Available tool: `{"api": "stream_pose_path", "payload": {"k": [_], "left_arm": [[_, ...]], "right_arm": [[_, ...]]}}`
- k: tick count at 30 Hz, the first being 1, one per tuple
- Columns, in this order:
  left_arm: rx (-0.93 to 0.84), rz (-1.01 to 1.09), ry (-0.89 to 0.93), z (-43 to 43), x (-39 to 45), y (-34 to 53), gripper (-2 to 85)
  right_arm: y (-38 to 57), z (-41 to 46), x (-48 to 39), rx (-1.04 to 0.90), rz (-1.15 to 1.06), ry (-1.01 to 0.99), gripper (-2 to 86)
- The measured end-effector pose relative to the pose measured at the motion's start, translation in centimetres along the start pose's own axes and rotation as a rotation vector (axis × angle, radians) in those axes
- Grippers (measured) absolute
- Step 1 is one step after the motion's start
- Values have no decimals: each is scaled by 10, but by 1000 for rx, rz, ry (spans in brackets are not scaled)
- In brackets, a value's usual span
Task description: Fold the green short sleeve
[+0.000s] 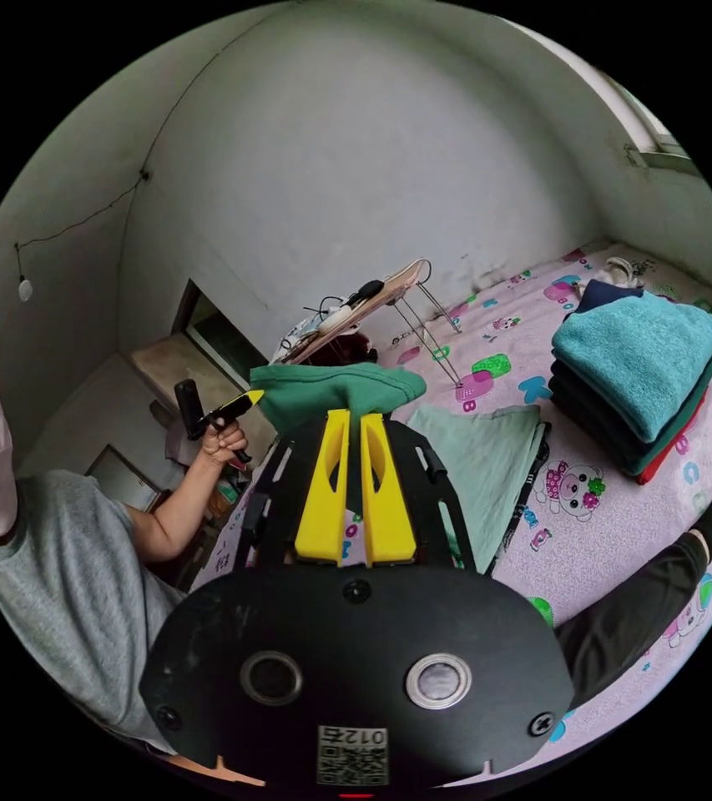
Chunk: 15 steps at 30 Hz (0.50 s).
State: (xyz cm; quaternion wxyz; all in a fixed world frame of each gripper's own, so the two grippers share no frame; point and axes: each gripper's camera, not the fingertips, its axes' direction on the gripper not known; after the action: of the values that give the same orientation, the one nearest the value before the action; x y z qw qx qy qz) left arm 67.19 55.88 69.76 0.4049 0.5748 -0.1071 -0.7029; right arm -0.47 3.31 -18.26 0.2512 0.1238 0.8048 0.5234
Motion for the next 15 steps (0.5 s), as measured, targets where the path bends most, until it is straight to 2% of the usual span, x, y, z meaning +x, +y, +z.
{"api": "stream_pose_path", "payload": {"k": [15], "left_arm": [[-125,-20,33,64,-89,25,2]], "right_arm": [[33,103,128,-77,88,88,-7]]}}
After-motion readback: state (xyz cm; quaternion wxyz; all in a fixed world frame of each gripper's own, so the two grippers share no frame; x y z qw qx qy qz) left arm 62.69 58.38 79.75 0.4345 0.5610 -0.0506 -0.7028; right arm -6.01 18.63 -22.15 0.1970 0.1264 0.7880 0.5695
